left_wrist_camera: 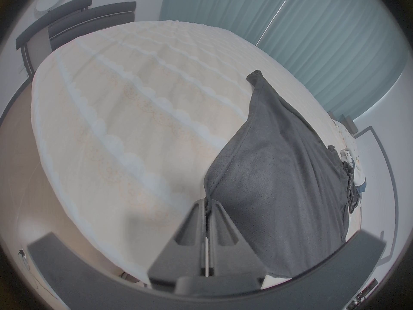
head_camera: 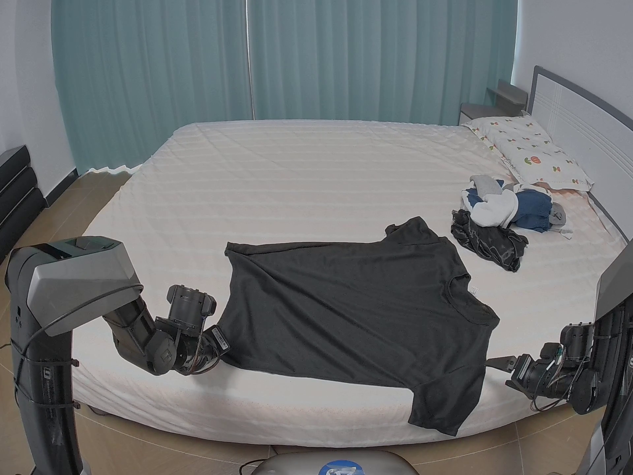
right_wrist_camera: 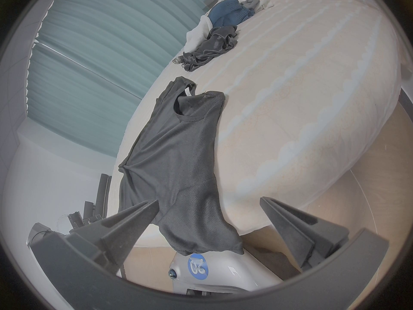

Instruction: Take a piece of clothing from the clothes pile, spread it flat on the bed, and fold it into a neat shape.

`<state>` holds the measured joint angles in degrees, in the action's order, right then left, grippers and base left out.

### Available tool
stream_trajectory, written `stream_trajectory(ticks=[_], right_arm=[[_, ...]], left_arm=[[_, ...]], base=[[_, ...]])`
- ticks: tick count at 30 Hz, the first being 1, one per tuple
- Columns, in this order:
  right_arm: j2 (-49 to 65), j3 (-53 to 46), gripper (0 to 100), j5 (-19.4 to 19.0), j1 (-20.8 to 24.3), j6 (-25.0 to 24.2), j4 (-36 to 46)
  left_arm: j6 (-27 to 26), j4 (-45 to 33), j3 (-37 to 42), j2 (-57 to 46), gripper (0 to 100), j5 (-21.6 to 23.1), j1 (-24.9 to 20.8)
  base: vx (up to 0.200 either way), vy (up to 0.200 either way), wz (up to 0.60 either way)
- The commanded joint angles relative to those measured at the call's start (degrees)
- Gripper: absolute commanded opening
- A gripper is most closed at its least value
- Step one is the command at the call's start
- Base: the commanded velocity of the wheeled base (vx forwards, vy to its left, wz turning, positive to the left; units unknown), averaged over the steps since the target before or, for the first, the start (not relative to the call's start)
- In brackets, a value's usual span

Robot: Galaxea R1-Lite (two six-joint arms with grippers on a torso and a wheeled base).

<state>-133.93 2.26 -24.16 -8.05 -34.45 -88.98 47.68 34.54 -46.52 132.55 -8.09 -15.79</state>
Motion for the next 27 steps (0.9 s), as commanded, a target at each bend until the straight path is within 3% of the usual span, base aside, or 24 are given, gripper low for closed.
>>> stream_trajectory(ticks=[1, 7, 16, 19, 27], right_arm=[[-0.2, -0.6, 100, 0.0, 0.0, 0.1, -0.7], [-0.4, -2.1, 100, -0.1, 0.0, 3.9, -0.7], [-1.9, -2.3, 100, -0.1, 0.0, 6.6, -0.5], [-3.9, -2.3, 100, -0.4, 0.2, 10.0, -0.6], [-4.9, -2.0, 100, -1.1, 3.8, 11.6, -0.7]], left_arm=[[0.0, -0.5, 1.8, 0.0, 0, -0.2, 0.4], [-0.3, -8.7, 2.6, -3.2, 0, -0.2, 1.4], [-3.1, -13.9, 3.5, -5.3, 0, -0.1, 3.0], [-4.7, -18.3, 3.5, -5.7, 0, -0.1, 3.2], [-5.4, -19.4, 4.0, -5.9, 0, -0.1, 3.1]], base=[[0.0, 0.0, 0.0], [0.0, 0.0, 0.0], [0.0, 0.0, 0.0], [0.0, 0.0, 0.0], [0.0, 0.0, 0.0]])
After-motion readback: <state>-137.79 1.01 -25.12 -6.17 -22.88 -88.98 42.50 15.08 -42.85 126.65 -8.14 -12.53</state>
